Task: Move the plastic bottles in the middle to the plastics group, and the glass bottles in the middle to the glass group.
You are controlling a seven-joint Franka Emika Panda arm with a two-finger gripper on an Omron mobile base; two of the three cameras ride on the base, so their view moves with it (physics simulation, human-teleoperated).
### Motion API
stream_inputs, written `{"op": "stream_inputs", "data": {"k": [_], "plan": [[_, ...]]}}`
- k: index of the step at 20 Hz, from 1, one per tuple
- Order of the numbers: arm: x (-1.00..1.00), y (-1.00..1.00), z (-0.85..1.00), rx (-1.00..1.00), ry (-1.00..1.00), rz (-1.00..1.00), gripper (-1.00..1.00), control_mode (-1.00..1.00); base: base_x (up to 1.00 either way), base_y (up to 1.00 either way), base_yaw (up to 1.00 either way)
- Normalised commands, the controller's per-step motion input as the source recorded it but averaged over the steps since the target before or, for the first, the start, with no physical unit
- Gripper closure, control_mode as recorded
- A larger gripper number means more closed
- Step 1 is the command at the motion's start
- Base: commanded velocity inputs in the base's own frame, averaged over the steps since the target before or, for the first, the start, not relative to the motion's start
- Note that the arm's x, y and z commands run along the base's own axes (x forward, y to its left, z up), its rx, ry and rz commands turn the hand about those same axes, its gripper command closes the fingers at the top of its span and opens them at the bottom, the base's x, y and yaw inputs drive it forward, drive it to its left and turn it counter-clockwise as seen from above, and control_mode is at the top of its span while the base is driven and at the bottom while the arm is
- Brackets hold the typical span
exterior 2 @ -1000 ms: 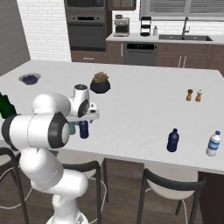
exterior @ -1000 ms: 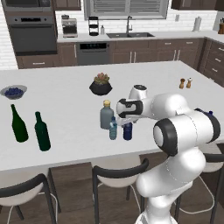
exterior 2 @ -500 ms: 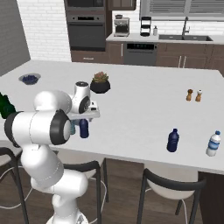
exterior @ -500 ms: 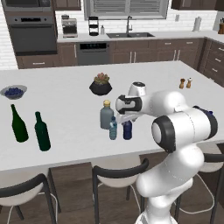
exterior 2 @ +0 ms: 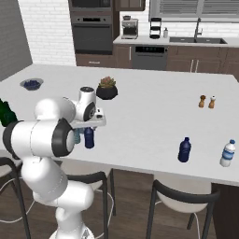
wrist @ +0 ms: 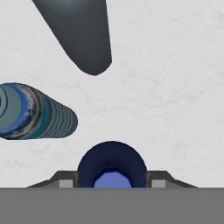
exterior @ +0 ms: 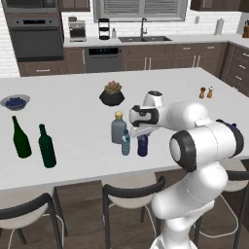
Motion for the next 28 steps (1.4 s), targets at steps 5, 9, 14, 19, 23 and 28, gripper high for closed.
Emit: {"op": "stream_inputs", "data": {"k": [5,9,14,19,23,28], "plan": [[-0.39,-0.14,0.47,0.0,-0.07,0.0,1.0,-1.0,0.0,0.0,0.0],[-0.06,-0.75,0.89,0.0,0.0,-0.03,1.0,-1.0,0.0,0.0,0.0],[0.0,-0.99,0.8,0.04,0.0,-0.05,1.0,-1.0,0.0,0.0,0.0],[0.0,-1.0,0.39,0.01,0.0,-0.08,1.0,-1.0,0.0,0.0,0.0],[0.0,-1.0,0.08,0.0,0.0,-0.12,1.0,-1.0,0.0,0.0,0.0],[0.0,-1.0,-0.02,0.0,0.02,-0.13,1.0,-1.0,0.0,0.0,0.0]]}}
